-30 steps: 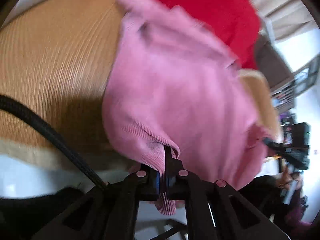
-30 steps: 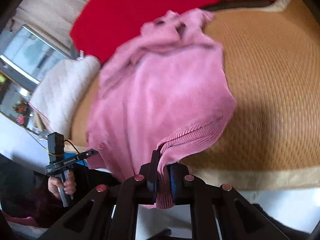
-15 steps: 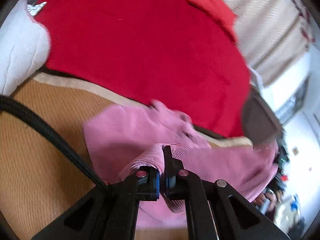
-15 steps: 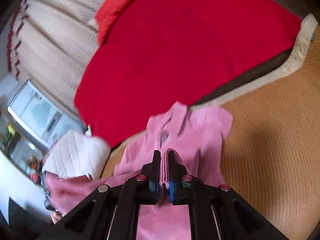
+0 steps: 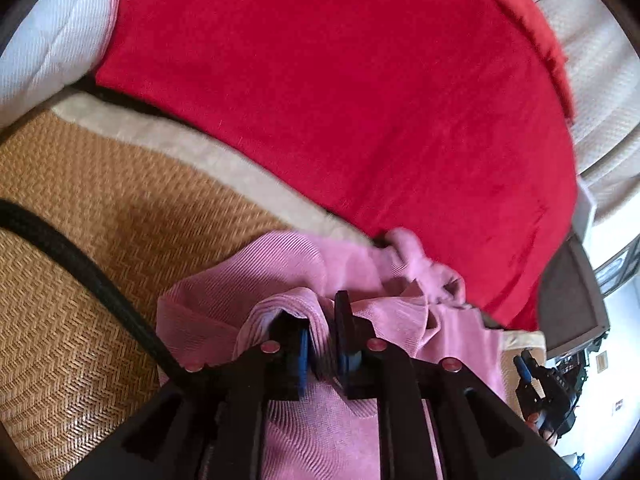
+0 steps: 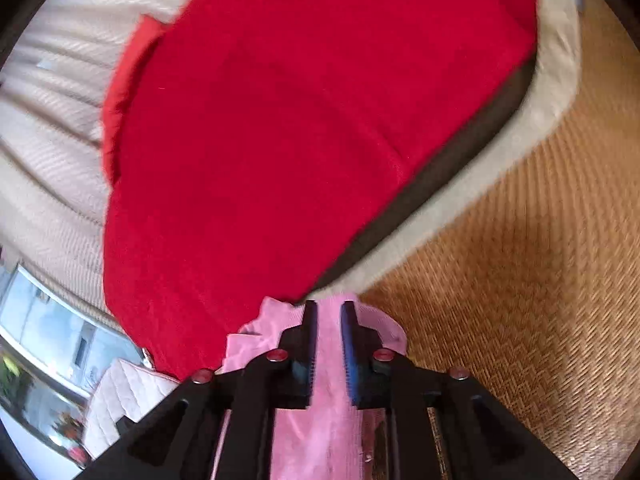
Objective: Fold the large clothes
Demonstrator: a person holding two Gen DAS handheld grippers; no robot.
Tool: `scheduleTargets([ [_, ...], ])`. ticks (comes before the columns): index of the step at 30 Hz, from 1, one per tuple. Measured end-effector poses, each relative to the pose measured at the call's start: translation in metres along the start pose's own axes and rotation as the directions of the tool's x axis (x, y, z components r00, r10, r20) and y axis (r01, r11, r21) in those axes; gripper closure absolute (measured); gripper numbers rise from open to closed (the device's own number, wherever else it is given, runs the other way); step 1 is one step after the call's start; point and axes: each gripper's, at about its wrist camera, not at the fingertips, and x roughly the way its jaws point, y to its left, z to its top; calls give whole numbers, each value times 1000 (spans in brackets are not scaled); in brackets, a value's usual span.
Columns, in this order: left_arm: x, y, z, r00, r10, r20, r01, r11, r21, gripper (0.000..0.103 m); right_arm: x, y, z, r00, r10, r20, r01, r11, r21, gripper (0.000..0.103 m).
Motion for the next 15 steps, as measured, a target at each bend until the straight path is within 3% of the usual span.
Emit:
scheduleTargets([
  [1,-3,-4,6,1000,-7,20,7,1000,7,85,-4,9,-6,1000,-7,-3,7,1000,-25,61],
  [2,-7,-7,8,999,-12,38,12,1000,15,81,-6,16,-11,1000,-16,-8,16,999,-44,25],
  [3,-16,-11,6,997,-16,71,14,999,31,72,-11,28,-18,1000,-19,5,19,997,-79,14],
  [6,-37,-27,-6,988,12,153,-21,998,58,59,-16,63,-36,998,-58,-39,47,973,-225,16],
  [7,-38,-33,-6,983,39,182,-52,996,66,47,-18,73,-44,997,-63,-53,46,962,-270,19],
  [9,-57,-43,-15,947,142,289,-175,980,91,22,-24,88,-58,992,-92,-82,60,942,-330,33],
  [10,-69,-49,-22,912,201,358,-251,963,99,16,-27,95,-65,989,-117,-94,77,932,-355,35],
  [12,-80,-58,-30,883,241,403,-309,945,111,16,-32,102,-76,984,-155,-90,107,909,-402,39],
  [15,-77,-73,-50,901,260,348,-342,919,199,16,-46,115,-104,974,-214,-79,151,864,-480,39],
])
